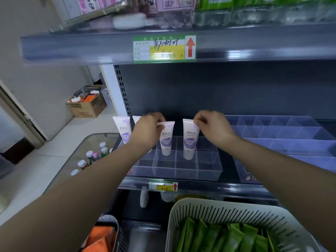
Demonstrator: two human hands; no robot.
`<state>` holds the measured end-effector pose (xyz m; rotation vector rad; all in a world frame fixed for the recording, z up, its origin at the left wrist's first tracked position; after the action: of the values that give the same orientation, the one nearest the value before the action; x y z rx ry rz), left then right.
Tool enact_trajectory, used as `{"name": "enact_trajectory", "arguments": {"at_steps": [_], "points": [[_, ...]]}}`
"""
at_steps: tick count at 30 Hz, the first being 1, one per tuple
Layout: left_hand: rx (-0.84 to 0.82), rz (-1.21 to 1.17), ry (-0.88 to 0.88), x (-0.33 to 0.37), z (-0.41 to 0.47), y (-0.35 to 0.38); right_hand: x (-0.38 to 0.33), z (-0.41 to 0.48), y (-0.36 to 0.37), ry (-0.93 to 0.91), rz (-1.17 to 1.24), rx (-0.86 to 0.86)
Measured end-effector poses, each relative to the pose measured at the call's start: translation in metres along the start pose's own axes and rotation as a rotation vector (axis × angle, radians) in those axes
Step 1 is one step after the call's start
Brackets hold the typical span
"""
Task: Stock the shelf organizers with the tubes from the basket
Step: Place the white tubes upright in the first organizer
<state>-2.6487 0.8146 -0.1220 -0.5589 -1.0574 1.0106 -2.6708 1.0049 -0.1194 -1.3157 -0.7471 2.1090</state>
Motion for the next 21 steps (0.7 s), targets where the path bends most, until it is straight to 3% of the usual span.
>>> {"name": "enact_trajectory", "arguments": {"at_steps": [21], "points": [[0.060,0.047,0.063,0.018,-0.007,-0.016,-0.002,-0.012,0.000,0.033,0.021,0.018]]}}
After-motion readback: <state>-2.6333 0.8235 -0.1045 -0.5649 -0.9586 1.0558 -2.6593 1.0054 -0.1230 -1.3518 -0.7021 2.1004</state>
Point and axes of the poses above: each hand's wrist, its own z-axis towards the middle knuckle, its own y-axis out of the palm, x = y × z, the point moved 8 cm from there along z, towards the middle knuckle, and after that the axes turned 5 degrees about x, right-handed, at the moved point
